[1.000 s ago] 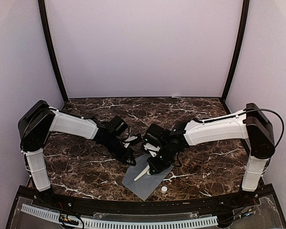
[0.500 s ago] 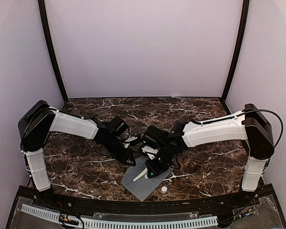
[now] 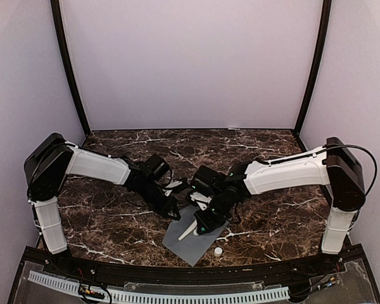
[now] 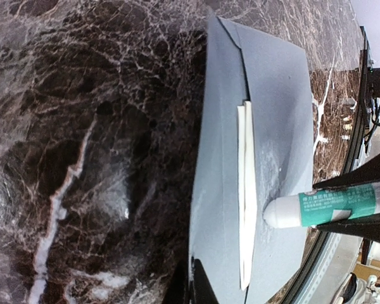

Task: Place the letter into the envelope and seal it

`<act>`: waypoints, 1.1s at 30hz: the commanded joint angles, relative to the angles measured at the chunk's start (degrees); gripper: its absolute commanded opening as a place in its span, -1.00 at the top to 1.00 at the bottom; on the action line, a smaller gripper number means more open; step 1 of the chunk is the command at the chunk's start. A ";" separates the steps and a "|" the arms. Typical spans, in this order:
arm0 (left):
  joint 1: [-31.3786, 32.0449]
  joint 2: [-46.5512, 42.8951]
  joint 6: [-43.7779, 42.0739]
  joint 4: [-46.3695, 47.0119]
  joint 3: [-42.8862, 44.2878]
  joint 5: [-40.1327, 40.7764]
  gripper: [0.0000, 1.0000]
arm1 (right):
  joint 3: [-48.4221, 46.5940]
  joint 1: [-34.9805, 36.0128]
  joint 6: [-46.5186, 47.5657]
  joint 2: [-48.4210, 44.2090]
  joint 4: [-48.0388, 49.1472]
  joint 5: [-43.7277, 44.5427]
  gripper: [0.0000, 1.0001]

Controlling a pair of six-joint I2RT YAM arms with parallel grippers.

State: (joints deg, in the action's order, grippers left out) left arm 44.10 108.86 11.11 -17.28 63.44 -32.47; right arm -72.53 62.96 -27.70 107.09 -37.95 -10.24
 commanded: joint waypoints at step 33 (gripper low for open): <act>-0.02 0.31 -0.42 0.93 -0.06 -1.92 1.00 | 2.24 -9.98 3.89 2.86 -2.15 11.84 1.00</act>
State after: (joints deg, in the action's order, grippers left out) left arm 44.01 108.86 11.14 -14.17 63.44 -32.60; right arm -71.61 54.63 -24.21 106.24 -36.25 -4.64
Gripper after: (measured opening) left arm 0.005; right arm 0.187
